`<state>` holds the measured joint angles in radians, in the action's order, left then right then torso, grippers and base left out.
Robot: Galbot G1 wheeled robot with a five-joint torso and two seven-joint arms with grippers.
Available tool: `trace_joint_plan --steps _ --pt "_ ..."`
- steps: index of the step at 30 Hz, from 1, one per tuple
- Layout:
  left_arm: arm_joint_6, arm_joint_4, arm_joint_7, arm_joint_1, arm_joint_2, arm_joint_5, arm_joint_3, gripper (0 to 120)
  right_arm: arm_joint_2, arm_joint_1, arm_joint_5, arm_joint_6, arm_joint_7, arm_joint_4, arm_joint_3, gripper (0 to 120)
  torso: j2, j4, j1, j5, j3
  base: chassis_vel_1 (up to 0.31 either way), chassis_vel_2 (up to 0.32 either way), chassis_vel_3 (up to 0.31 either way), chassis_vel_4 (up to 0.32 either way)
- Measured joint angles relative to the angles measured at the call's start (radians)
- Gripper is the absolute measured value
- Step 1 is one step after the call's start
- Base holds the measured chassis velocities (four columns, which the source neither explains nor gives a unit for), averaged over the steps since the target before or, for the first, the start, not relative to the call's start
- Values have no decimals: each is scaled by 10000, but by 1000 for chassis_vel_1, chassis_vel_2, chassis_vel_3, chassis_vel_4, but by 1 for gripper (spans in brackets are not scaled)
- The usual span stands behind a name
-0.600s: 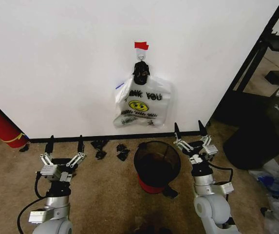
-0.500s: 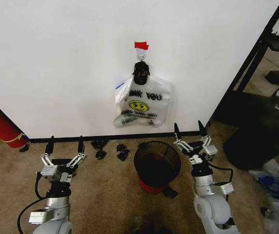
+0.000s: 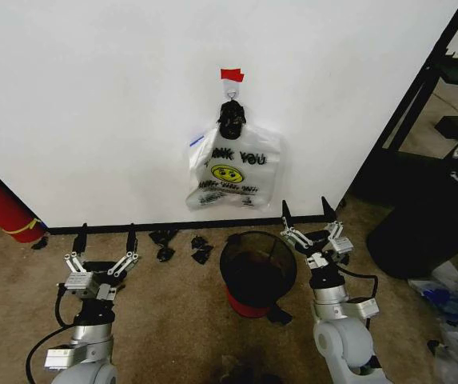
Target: Pick up the garbage bag from the wall and place it over the trash bin.
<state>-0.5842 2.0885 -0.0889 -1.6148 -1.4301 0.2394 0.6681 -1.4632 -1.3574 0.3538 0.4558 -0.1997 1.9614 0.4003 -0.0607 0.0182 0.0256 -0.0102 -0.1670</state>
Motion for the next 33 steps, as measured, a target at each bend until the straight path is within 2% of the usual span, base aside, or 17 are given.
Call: trace_joint_plan --steps 6,12,13,17,22,26,27,28,33 --pt "-3 -76 58 29 92 15 65 100 266 942 879 -203 793 -787 -875 100 0 1 0 -1 0 0 0 0 0" --pt "8 -250 132 128 121 -35 66 100 336 3129 1688 -151 1232 -2494 -1858 100 0 -3 1 0 -1 0 0 0 0" --pt "8 -250 132 128 121 -35 66 100 336 3129 1688 -151 1232 -2494 -1858 100 0 -3 1 0 -1 0 0 0 0" --pt "46 -465 262 312 207 -43 127 100 -55 4998 1813 179 1368 -4274 -2448 100 0 -2 1 -1 -2 0 0 0 0" --pt "117 -570 396 369 346 -30 173 100 -464 6164 1506 344 1227 -5402 -2705 100 1 -3 1 -2 -2 0 0 0 0" --pt "199 -568 475 405 509 61 230 100 -717 6767 1345 384 1086 -5967 -2820 90 1 0 1 -1 -1 0 0 0 0" --pt "218 -565 494 442 556 111 253 100 -803 6988 1223 404 1063 -6196 -2853 83 1 -2 1 -1 -2 0 0 0 0" --pt "218 -565 494 442 556 111 253 100 -803 6988 1223 404 1063 -6196 -2853 83 1 -2 1 -1 -2 0 0 0 0" --pt "265 -565 579 554 657 203 260 100 -1029 7730 546 454 1054 -7104 -3021 63 1 0 1 -1 -1 0 0 0 0"
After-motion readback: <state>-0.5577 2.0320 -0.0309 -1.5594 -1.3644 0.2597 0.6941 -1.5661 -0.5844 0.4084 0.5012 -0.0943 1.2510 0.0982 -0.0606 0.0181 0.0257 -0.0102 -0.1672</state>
